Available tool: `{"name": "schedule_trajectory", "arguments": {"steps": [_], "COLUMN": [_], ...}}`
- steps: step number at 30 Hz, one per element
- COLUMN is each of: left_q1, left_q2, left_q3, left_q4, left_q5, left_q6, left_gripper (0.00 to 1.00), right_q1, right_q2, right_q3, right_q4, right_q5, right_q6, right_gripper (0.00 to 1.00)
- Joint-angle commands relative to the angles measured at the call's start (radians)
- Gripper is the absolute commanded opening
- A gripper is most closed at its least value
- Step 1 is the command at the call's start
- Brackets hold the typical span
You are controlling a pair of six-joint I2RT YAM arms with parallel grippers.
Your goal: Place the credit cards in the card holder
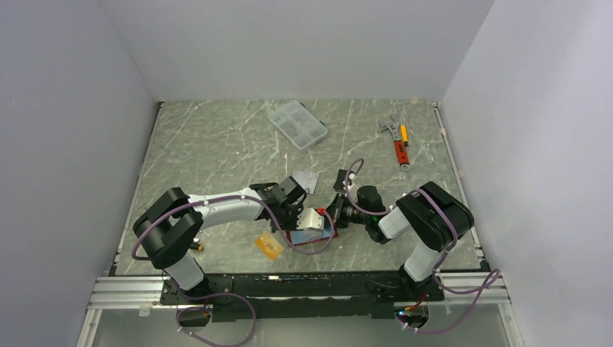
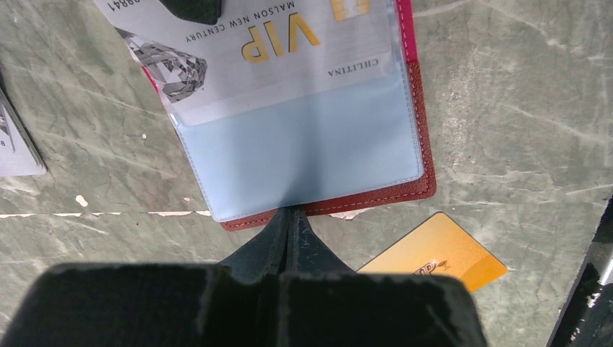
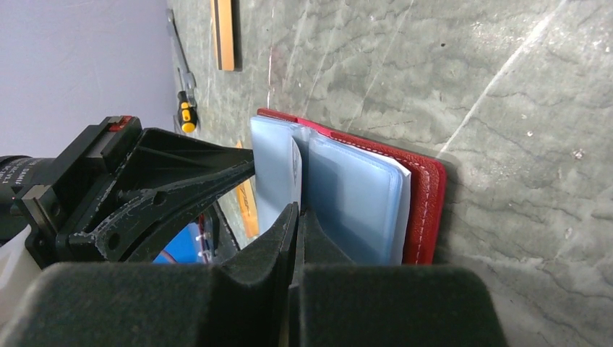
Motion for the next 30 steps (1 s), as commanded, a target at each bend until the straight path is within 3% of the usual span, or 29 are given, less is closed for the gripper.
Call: {"name": "schedule_trajectory", "arguments": {"steps": [1, 10, 23, 30], "left_q1": [-0.019, -0.020, -0.024, -0.025], "left_q2": [0.036, 0.038, 0.039, 0.040], "left_q3": [-0.009, 0.000, -0.002, -0.003], "left_q4": [-0.037, -0.043, -0.055, -0.054], "left_q5": [0.035, 0.036, 0.045, 0.044], "left_q6": [0.007, 0.006, 0.007, 0.008], "left_gripper": [0.00, 0.00, 0.00, 0.00], "right_q1": [0.006, 0.011, 0.056, 0.075], "right_q2": [-0.028, 0.009, 0.025, 0.002], "right_q3": [-0.026, -0.010, 0.034, 0.055], "right_q4": [-0.027, -0.024, 0.021, -0.092], "right_q5": [-0.001, -0.023, 0.082, 0.136], "right_q6": [-0.039, -0.042, -0.023, -0.057], "right_gripper": [0.00, 0.00, 0.00, 0.01]}}
